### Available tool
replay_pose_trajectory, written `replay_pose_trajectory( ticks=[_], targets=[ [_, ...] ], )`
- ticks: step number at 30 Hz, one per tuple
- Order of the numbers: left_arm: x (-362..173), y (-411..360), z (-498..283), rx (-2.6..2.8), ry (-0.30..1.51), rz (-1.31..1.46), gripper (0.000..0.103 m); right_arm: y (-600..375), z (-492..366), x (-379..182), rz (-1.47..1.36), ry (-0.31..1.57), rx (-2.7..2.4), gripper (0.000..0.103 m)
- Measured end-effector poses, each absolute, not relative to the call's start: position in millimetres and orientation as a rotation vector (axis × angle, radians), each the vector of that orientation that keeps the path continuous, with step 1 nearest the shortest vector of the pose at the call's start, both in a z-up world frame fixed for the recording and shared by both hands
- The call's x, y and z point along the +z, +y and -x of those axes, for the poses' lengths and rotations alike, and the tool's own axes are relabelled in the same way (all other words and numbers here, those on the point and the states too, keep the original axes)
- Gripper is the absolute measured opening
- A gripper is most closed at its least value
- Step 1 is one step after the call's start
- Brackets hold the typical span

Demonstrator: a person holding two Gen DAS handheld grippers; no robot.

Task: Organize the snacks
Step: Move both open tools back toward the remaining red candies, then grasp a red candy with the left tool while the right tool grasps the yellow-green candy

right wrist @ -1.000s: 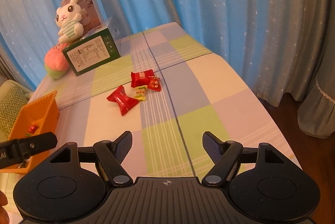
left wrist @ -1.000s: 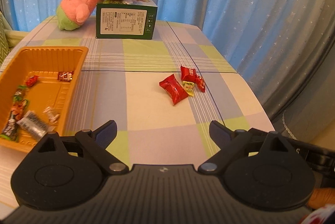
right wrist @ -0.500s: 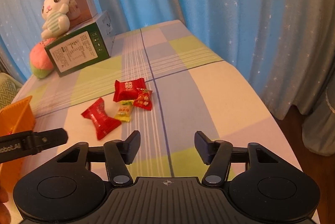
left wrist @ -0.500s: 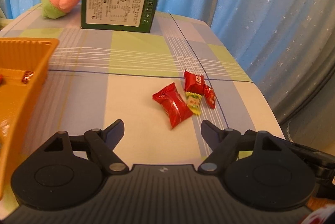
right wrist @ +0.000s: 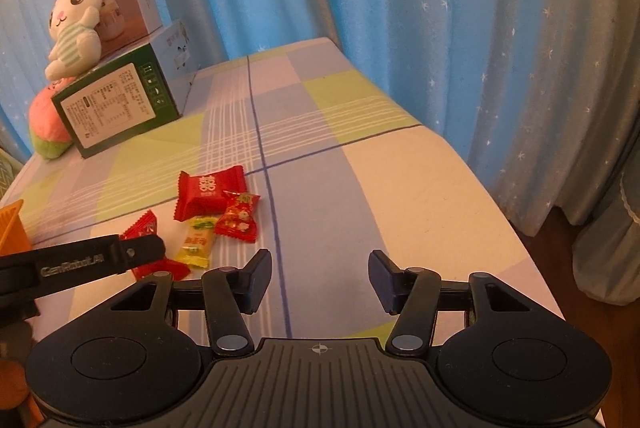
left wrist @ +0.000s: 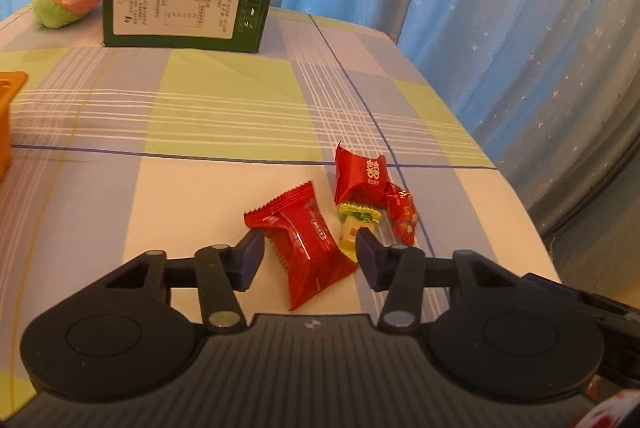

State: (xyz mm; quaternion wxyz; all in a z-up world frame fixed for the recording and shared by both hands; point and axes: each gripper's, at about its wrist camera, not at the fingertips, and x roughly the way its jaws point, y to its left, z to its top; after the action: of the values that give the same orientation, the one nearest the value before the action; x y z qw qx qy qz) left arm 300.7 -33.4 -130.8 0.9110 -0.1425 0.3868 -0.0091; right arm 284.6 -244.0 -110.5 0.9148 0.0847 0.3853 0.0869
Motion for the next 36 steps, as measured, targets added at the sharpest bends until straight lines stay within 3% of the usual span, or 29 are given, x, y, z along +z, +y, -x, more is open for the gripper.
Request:
replay_pose_trajectory(
  ticks=[6, 10, 23, 31, 36],
  targets=[
    [-136.2, -28.6, -306.0, -0.041, 0.811, 0.248, 0.03, -236.9, -288.8, -112.7, -0.165, 0.793, 0.216, 0.053],
    [-130.5, -19.0, -296.2, -0.032, 0.811, 0.195, 0.023, -221.9, -293.8, -114.4, -0.156, 0.789, 0.29, 0.045],
    [-129.3, 5.4, -261.6, 0.015, 0.789, 0.201, 0.022, -175.2, -323.9, -129.6, -0.21, 0.811, 0.434, 0.032],
    [-131.5, 5.8, -260.0, 0.009, 0.762, 0.175, 0.024, -151.2, -328.0, -136.4, -0.067, 0.784, 0.415, 0.031],
    [-135.2, 5.3, -262.8, 0.007, 0.765, 0.147, 0.025, -145.5, -324.0, -139.8, 0.014, 0.759, 0.417, 0.022]
  ],
)
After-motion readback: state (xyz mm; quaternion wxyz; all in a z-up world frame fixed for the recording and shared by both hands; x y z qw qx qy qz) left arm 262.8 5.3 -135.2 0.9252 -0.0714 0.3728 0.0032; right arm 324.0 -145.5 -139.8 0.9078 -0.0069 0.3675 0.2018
